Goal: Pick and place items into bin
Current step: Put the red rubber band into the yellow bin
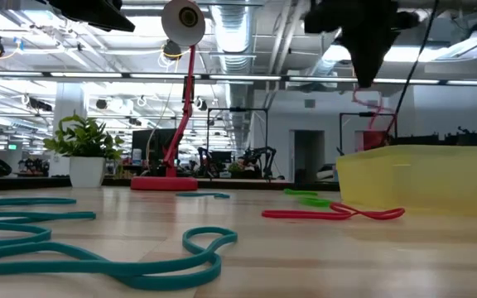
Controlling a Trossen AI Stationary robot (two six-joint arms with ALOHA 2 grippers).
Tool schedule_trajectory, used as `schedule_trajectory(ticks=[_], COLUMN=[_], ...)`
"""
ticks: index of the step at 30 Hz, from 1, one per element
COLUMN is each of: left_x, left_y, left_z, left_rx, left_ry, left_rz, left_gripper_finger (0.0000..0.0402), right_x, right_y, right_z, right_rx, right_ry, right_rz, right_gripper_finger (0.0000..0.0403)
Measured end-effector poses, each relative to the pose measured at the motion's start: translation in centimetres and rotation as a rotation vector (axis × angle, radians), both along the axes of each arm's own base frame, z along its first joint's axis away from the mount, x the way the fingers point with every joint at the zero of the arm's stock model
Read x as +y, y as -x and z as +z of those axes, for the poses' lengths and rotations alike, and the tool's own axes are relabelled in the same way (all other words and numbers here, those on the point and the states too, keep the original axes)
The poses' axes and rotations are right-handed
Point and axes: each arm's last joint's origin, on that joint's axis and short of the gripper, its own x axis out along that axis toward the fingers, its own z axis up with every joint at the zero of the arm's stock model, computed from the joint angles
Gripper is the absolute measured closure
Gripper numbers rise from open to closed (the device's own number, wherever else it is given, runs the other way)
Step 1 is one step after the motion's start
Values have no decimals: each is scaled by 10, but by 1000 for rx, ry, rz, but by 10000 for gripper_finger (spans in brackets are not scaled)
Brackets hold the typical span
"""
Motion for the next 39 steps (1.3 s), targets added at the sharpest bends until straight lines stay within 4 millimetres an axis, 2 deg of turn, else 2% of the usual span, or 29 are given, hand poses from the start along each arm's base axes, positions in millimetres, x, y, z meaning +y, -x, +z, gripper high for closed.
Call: schedule_trajectory(ticks=[4,7,9,12,22,35,39], left_x=[0,0,0,0,0,0,0], left_y=[0,0,0,0,0,0,0], left_z=[0,0,0,0,0,0,0], left_rx=[0,-2,-3,-3,0,0,0], left_ry=[0,0,0,0,0,0,1], left_rz=[0,0,0,1,0,1,0], left_gripper_finger=[344,344,344,344,344,344,344], right_x=[22,23,21,18,10,-1,1], right_y=[17,23,25,32,30,25,14], right_z=[5,0,-1,-5,-35,-41,-36], right_rx=[-74,-61,-89,-32,37,9,-60], right_ry=[27,86,72,66,12,-17,-57], right_rz=[59,29,20,-41,-98,-116,-7], right_gripper_finger=[401,401,401,401,380,323,321])
